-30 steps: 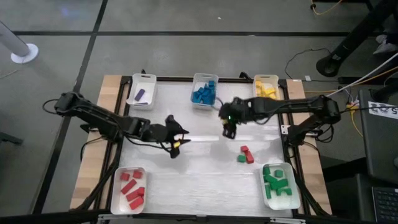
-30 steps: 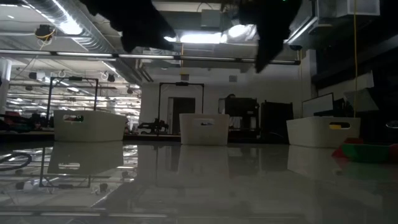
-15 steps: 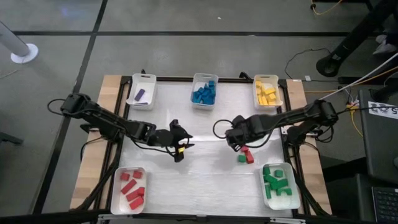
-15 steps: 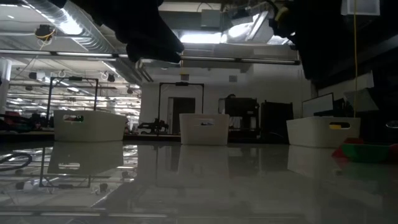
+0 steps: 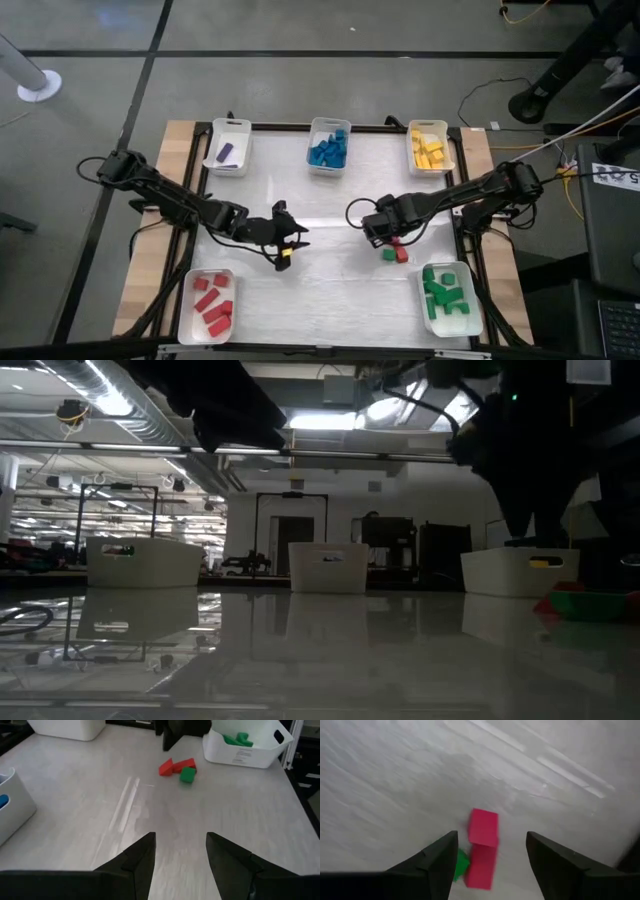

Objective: Sort blocks
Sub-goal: Put the red block into the bottom left white bin

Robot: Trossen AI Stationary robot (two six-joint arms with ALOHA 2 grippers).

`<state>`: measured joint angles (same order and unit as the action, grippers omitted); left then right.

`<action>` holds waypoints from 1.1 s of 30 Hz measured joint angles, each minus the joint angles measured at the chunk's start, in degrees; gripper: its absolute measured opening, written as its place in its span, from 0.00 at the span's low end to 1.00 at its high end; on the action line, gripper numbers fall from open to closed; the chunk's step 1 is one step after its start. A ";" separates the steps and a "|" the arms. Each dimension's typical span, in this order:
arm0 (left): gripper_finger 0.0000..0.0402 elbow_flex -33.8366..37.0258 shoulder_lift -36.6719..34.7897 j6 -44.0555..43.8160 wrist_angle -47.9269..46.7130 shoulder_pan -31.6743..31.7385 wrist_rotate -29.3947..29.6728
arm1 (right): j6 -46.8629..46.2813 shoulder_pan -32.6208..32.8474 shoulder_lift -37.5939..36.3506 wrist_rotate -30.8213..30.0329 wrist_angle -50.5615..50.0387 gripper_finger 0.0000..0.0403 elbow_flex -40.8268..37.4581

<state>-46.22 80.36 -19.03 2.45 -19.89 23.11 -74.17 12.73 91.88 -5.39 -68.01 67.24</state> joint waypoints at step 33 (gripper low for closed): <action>0.41 0.00 0.00 -0.04 -0.01 0.05 0.00 | -3.87 0.00 -0.07 8.02 17.42 0.59 -14.95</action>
<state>-46.22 80.36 -19.07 2.44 -19.84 23.11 -78.04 12.73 91.81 2.63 -50.59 52.29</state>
